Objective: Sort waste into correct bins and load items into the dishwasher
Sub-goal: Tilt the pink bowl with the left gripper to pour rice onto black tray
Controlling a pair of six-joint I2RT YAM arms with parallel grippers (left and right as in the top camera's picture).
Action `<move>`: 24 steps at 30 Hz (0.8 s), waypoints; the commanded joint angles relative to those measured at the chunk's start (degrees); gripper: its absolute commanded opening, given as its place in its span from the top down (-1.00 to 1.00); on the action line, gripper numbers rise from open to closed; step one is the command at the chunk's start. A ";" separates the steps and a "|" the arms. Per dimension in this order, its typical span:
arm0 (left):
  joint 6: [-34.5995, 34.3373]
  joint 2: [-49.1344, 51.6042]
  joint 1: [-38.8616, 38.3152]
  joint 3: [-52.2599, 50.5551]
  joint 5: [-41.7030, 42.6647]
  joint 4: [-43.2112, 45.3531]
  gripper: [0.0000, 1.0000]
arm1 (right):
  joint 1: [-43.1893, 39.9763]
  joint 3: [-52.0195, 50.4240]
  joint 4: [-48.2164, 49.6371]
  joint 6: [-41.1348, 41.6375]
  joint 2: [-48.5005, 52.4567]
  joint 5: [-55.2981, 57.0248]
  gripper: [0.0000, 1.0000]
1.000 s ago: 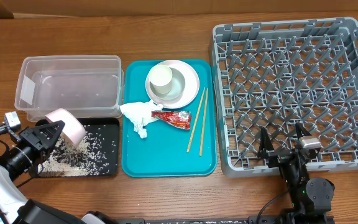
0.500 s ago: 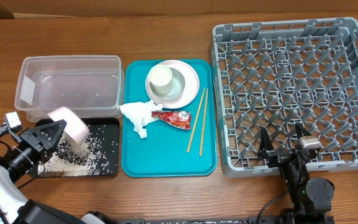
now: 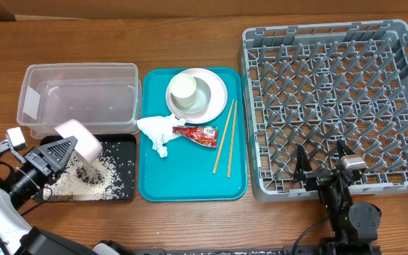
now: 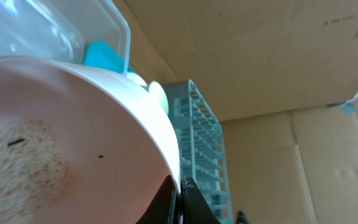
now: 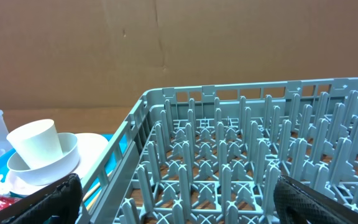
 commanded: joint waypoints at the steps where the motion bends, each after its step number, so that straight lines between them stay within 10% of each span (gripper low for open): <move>1: 0.31 -1.16 0.35 -0.31 3.26 0.59 0.92 | -0.15 -0.59 0.28 0.07 -0.50 -0.09 -1.00; 24: 2.62 -1.16 0.42 -0.31 5.75 -2.40 0.92 | -0.15 -0.59 0.28 0.09 -0.50 -0.11 -1.00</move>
